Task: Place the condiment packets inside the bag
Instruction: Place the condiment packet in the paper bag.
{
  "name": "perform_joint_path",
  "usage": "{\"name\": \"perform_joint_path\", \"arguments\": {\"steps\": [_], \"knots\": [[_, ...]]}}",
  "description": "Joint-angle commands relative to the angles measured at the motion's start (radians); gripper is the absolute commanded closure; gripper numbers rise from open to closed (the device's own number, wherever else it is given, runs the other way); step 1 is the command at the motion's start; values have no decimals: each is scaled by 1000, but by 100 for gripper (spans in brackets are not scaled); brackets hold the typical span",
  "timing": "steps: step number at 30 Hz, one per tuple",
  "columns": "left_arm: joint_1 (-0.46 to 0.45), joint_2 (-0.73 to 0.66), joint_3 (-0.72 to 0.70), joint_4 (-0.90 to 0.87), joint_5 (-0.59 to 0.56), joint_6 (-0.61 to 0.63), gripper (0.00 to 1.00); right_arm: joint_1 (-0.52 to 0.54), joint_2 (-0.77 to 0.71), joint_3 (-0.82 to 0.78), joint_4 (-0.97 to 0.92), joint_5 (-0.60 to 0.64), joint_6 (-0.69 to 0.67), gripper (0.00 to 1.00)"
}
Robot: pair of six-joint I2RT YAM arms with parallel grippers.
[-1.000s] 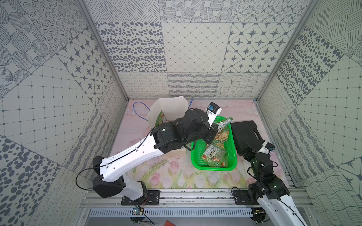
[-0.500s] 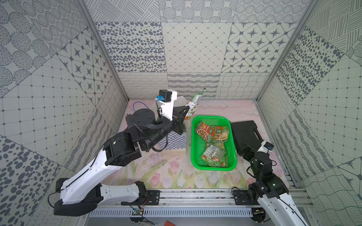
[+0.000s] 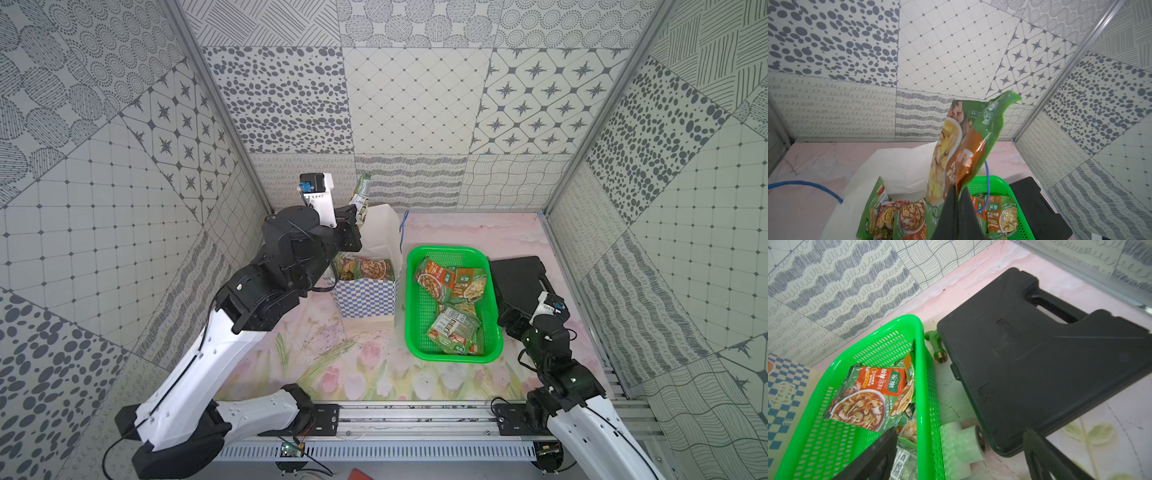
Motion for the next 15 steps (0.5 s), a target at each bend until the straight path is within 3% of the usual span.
{"name": "perform_joint_path", "arguments": {"steps": [1,6,10,15], "knots": [[209,88,-25,-15,412,-246,100,22,64,53,97,-77,-17,4],[316,175,-73,40,660,-376,100,128,121,131,65,-27,-7,3],[326,245,-94,78,785,-438,100,250,220,209,37,69,4,3],[324,287,-141,152,932,-511,100,300,390,305,29,58,-13,3]]}}
